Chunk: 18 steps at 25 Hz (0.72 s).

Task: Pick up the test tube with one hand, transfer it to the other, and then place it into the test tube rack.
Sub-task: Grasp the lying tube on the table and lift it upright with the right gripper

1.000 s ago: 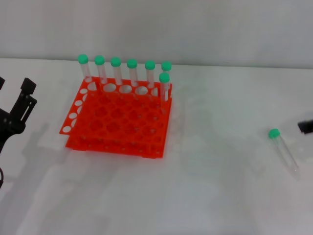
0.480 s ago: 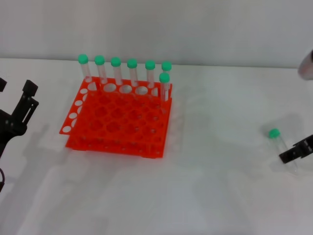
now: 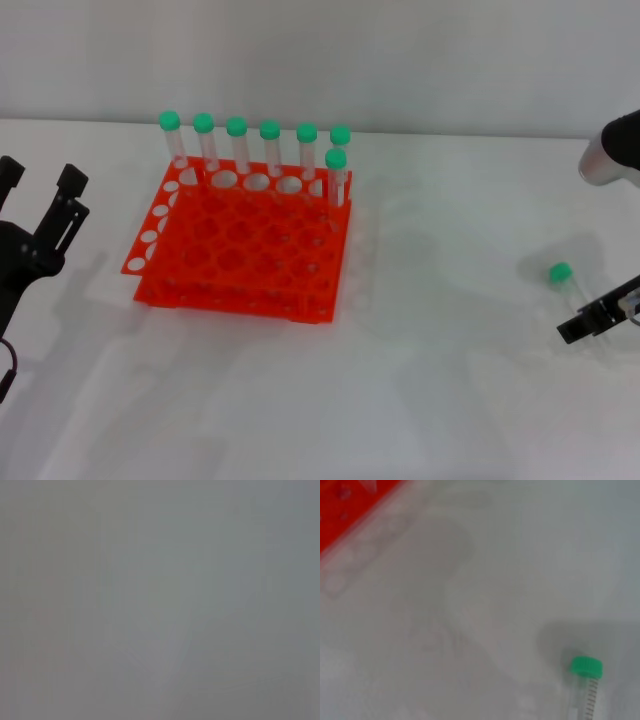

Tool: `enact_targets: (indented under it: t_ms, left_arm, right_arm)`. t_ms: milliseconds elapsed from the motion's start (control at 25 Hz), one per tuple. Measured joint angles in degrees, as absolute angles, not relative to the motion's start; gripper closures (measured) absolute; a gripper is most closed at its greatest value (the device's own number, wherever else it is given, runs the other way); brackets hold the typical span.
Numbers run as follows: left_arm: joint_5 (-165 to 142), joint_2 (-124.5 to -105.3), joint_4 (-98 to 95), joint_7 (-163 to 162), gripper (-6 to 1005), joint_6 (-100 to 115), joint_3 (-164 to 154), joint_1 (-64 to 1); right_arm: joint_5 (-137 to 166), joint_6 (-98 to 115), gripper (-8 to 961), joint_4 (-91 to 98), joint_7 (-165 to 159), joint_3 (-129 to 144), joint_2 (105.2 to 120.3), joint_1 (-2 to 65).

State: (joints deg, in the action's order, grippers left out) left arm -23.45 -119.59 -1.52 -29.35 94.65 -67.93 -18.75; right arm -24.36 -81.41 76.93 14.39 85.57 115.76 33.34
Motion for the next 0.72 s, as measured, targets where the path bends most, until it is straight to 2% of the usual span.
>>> enact_targets:
  t_ms: [120, 360, 720]
  left_arm:
    - [-23.4, -119.62, -1.7, -29.2, 212, 94.7, -67.9, -18.8]
    - [-23.5, -119.62, -1.8, -29.1, 212, 94.7, -67.9, -19.4]
    - [-23.6, -119.62, -1.8, -29.2, 213, 94.7, -67.9, -19.5]
  right_arm:
    - [-24.3, -80.6, 301, 75.0, 14.4, 85.4, 115.73, 33.6]
    - [-24.3, -79.4, 504, 71.6, 14.3, 85.5, 115.71, 34.7]
    - [-24.3, -79.0, 560, 69.5, 14.3, 85.3, 115.59, 35.7]
